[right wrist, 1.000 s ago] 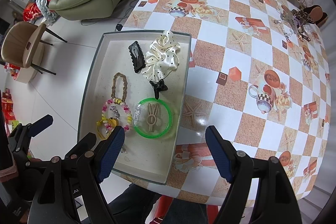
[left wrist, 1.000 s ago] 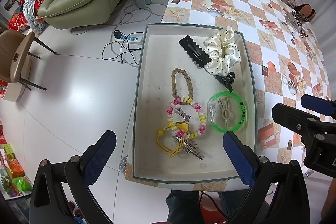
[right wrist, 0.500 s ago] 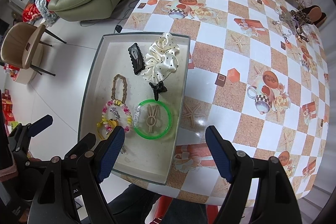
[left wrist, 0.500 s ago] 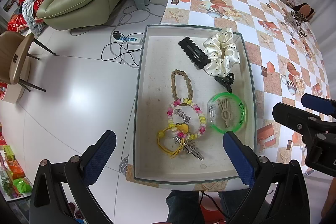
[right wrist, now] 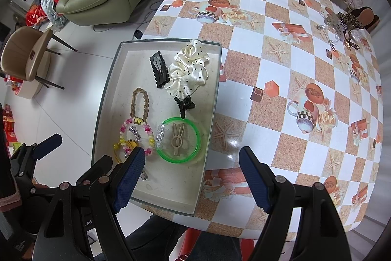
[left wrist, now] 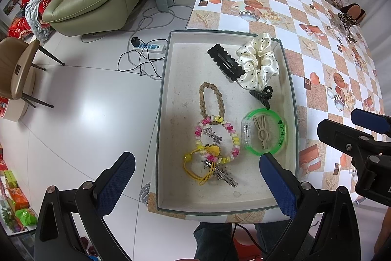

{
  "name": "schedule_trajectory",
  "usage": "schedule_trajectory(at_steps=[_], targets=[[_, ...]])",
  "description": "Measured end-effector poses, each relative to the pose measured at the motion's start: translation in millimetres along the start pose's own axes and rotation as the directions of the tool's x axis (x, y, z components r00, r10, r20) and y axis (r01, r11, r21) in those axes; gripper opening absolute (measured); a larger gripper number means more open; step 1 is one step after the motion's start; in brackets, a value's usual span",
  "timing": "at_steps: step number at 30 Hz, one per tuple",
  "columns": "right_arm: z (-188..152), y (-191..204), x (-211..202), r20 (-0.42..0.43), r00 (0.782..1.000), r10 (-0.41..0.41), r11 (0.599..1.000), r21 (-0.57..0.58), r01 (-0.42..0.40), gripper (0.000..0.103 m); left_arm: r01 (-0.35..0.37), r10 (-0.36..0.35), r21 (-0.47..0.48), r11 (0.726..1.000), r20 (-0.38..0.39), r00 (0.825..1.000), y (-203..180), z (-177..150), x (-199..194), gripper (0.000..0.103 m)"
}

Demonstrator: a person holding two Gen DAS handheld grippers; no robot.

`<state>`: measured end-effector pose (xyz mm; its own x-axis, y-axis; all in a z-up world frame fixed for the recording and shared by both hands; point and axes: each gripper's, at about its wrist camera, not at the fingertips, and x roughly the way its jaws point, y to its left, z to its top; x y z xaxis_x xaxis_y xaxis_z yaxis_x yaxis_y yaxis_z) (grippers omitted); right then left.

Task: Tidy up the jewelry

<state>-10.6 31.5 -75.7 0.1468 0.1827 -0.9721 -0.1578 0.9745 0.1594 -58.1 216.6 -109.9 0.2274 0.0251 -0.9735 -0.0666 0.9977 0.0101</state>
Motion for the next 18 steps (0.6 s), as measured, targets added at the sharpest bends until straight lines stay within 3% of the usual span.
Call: schedule_trajectory(at_steps=[18], targets=[[-0.3, -0.9, -1.5, 0.000, 1.000, -0.001, 1.000, 0.001, 0.001, 0.082, -0.002, 0.002, -0.007, 1.000, -0.001, 1.000, 2.9, 3.2, 1.0, 0.103]])
